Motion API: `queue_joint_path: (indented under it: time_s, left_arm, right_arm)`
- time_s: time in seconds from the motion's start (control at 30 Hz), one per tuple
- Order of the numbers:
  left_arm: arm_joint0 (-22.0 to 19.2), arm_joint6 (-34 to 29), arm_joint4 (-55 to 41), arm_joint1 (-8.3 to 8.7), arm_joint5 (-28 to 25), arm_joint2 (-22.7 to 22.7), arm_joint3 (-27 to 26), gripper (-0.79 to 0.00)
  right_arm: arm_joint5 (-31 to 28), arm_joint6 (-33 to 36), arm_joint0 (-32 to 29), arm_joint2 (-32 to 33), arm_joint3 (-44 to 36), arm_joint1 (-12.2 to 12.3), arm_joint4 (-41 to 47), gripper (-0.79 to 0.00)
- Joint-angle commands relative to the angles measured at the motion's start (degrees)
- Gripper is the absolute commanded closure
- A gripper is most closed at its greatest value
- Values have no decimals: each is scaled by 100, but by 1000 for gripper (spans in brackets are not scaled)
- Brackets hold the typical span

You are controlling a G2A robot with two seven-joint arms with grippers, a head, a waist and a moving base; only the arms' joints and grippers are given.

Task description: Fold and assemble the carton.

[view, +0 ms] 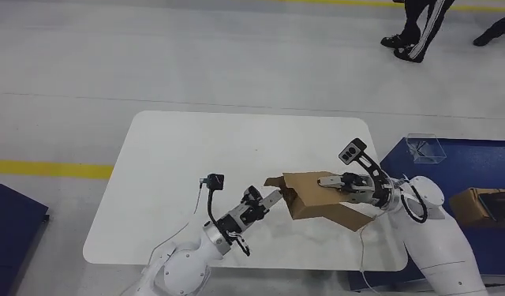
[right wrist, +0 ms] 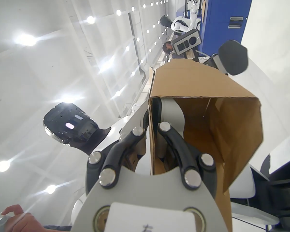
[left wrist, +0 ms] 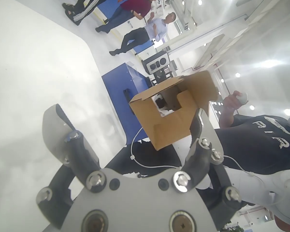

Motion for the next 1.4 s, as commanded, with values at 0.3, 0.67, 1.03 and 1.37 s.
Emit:
queue_joint_path:
  time_s: [0.3,0.67,1.03,1.37]
  left_arm:
    - [50,119,299,-10,71,76,-12,-785]
    - [-220,5,401,-72,247,312,306,-785]
    - [-163,258,560,-84,-167,331,255,-785]
    - [520,647,699,43,-749,-294,-380,-785]
  right_arm:
    - [-70,18,-100,-158,-207,1,-295,0]
    - [115,152,-91,-179,-165,-10,37,0]
    - [652,96,57,-404,206,-76,532,0]
    - [1644,523,432,-699,1009,-172,1432,0]
